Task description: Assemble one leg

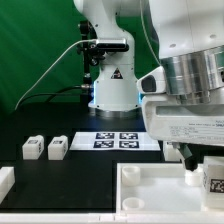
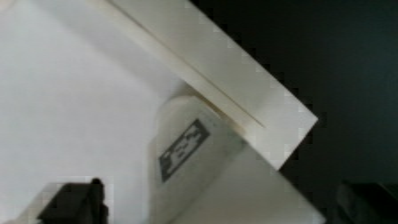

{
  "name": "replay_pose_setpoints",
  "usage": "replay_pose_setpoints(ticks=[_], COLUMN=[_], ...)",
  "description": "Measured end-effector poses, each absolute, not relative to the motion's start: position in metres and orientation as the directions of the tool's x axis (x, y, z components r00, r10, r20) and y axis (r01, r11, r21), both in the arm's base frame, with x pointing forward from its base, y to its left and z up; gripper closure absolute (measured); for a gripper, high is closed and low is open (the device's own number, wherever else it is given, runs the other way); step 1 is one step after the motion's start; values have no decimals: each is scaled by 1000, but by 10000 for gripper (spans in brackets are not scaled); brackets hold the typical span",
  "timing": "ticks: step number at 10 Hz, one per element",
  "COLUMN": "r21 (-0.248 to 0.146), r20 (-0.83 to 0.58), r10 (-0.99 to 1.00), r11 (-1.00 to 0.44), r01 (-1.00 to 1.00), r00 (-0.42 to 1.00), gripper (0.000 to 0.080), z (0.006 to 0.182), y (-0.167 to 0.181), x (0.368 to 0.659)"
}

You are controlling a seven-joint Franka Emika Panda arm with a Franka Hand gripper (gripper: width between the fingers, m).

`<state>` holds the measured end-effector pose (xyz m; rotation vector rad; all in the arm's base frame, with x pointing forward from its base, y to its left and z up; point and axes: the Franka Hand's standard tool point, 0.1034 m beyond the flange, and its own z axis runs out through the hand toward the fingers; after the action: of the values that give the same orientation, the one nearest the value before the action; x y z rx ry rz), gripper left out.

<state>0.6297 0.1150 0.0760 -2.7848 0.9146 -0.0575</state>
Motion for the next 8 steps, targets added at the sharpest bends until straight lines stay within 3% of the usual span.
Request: replay_pose_setpoints(ticks=[2, 3, 4, 7, 8], r21=[-107, -100, -100, -84, -75], r20=[-19, -45, -37, -59, -66], r10=[-121, -49, -97, -344, -444], r11=[-987, -994, -990, -934, -891], r01=[-122, -53, -100, -348, -448], r00=[992, 998, 995, 937, 894], gripper=[150, 150, 150, 550, 550], z=[75, 72, 72, 71, 71], y=[124, 128, 128, 123, 120], x=[642, 647, 649, 650, 651])
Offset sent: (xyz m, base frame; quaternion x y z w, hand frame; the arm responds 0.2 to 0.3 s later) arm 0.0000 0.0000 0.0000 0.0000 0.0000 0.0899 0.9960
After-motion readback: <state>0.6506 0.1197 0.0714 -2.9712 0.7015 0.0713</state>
